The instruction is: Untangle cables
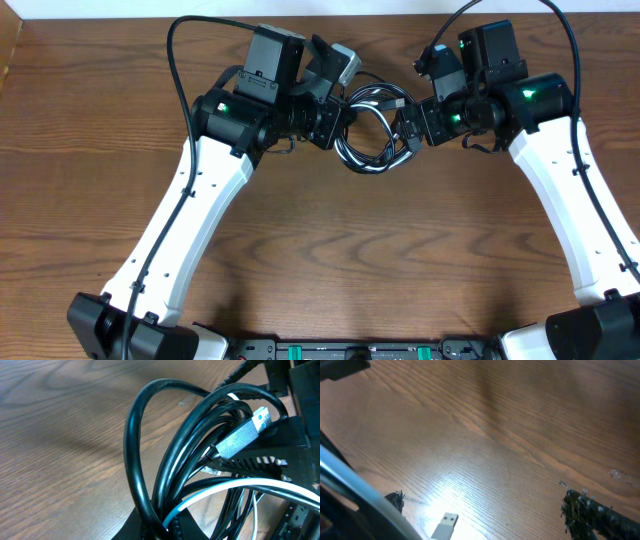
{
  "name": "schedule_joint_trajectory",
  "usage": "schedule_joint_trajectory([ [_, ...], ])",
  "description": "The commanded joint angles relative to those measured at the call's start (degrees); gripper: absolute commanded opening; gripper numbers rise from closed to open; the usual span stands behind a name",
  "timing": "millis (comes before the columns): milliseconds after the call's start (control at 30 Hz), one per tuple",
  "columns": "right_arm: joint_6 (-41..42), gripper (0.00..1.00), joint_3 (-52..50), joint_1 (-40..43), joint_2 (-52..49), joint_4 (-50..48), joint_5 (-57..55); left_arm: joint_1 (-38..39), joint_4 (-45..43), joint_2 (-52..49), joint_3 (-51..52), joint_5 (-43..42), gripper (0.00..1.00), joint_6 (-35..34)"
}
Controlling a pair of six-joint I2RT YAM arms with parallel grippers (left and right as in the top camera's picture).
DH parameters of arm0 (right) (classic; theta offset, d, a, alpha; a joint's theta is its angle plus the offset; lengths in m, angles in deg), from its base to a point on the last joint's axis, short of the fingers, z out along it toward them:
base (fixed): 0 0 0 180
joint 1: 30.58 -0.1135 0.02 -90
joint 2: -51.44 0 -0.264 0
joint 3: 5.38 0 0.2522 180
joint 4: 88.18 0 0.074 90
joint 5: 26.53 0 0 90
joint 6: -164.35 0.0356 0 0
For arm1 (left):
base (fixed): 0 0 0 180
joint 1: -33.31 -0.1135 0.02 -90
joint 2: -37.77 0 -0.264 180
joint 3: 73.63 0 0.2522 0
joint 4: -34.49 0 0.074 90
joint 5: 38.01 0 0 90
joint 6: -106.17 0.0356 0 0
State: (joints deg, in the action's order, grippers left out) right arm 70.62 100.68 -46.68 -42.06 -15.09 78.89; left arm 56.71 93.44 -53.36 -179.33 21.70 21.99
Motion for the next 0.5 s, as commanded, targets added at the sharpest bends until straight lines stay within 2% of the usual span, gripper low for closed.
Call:
schedule_joint_trajectory([
  [0, 0.9, 0.99, 1.2, -0.1, 0.0, 0.0, -0.5, -0.2, 0.0, 1.0, -1.1, 1.9, 0.08, -0.3],
  [467, 1.2, 0.99, 10.5, -0.1, 0.3, 3.8, 0.1, -0.2, 0.4, 1.0, -1.1, 2.1, 0.08, -0.3],
])
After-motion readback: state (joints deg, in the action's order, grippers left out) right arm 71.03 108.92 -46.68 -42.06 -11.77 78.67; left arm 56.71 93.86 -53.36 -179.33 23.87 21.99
